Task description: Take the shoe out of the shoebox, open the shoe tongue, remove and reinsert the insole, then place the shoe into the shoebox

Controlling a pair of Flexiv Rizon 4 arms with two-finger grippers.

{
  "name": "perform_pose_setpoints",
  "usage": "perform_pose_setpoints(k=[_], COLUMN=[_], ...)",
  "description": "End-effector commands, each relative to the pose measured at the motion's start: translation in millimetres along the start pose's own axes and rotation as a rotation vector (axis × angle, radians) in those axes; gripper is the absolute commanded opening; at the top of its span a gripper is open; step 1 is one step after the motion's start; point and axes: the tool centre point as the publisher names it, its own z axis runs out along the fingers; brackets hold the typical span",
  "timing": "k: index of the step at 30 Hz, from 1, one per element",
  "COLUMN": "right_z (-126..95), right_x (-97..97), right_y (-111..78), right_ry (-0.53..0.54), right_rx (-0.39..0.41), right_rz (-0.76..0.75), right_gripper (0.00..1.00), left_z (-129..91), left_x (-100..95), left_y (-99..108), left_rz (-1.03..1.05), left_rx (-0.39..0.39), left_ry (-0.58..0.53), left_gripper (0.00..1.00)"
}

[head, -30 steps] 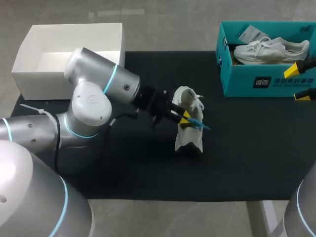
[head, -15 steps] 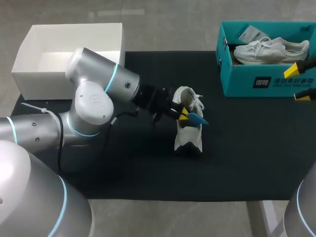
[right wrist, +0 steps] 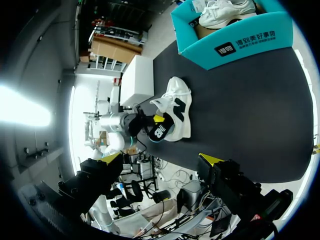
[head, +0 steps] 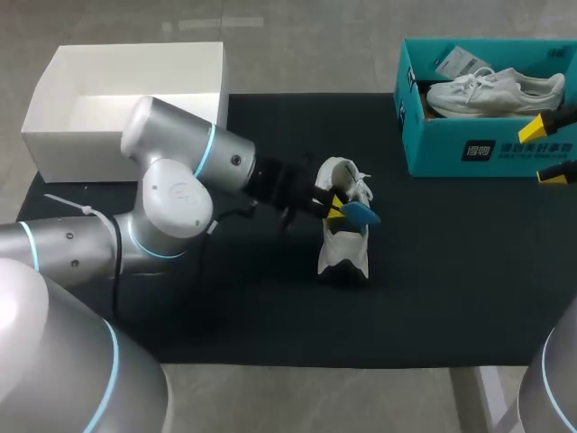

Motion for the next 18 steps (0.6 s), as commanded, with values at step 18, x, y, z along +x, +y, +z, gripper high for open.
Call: perform_pose_setpoints(k=[18], right_z=[0], right_x=[0.1], right_y=[-0.1], right_ry=[-0.003], right_rx=[0.000], right_rz=[0.001], right_gripper=[1.00], left_z=[-6], left_x=[14.5], left_y=[-36], left_rz=[0.046], left_rx=[0.007], left_ry=[0.071], left_gripper=[0.00])
